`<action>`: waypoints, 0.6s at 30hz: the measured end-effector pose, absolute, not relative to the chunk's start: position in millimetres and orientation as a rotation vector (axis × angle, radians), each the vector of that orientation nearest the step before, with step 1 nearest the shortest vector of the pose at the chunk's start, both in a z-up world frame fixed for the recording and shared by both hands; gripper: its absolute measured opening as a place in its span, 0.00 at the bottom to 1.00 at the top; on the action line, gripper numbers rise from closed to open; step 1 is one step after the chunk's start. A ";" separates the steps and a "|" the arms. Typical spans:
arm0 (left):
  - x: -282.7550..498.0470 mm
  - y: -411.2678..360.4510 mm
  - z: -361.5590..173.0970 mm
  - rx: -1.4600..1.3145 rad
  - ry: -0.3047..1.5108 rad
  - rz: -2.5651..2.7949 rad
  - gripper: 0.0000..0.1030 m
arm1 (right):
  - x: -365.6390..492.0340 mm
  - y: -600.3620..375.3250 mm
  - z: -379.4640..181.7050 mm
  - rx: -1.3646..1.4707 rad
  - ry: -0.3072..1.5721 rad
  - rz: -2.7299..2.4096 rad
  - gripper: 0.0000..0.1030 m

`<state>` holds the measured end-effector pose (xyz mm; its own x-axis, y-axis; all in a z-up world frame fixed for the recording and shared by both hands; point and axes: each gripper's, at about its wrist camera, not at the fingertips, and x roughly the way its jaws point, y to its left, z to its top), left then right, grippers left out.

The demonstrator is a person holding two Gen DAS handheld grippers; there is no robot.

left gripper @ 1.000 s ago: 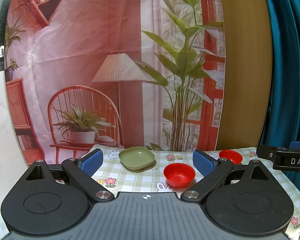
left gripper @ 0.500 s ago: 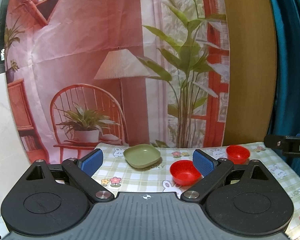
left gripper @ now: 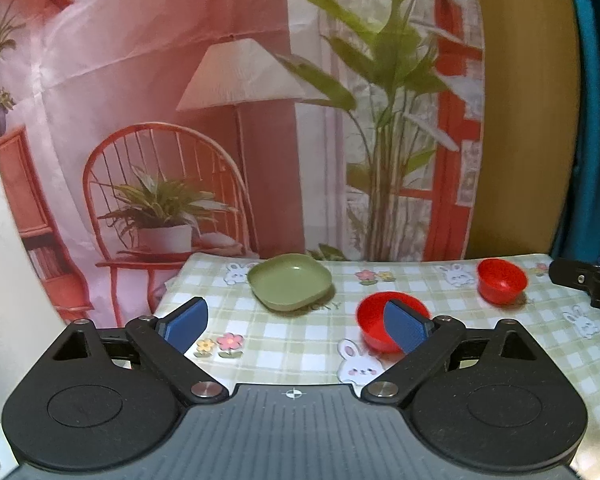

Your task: Organize plates and bowls

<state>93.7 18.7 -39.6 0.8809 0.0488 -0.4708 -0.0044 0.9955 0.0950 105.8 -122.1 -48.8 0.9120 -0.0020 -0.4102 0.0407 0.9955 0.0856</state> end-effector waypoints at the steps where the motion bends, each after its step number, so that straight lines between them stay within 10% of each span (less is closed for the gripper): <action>1: 98.2 19.8 -39.8 0.098 0.492 0.038 0.93 | 111.1 -122.5 -49.9 0.093 0.422 -0.020 0.94; 18: 137.3 40.7 -98.3 0.080 0.705 0.024 0.82 | 145.6 -118.0 -112.3 0.091 0.535 0.057 0.87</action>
